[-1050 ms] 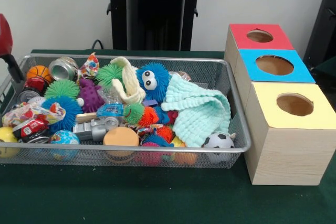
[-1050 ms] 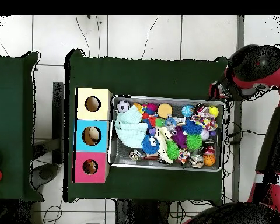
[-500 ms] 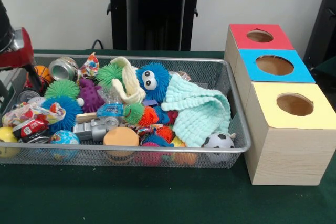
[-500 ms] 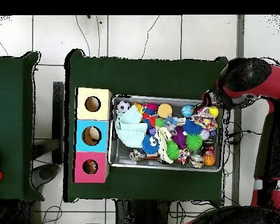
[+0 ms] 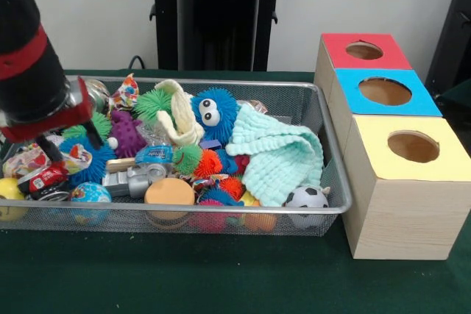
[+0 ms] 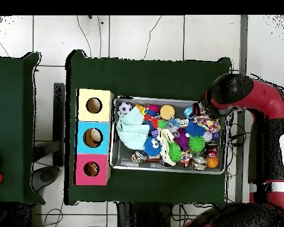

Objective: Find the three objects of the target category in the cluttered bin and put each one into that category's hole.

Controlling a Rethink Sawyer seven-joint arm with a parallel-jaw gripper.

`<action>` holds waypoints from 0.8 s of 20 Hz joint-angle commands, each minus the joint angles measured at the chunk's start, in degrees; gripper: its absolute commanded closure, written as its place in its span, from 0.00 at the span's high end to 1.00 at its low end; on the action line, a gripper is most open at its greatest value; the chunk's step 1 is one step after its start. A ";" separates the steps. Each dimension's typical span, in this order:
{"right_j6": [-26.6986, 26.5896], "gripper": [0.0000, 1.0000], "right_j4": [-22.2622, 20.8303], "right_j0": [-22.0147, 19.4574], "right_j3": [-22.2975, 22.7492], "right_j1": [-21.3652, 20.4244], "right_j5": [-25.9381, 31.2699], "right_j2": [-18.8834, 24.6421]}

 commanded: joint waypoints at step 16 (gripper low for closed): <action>5.62 1.00 1.30 -0.26 11.37 9.20 -19.61 -6.12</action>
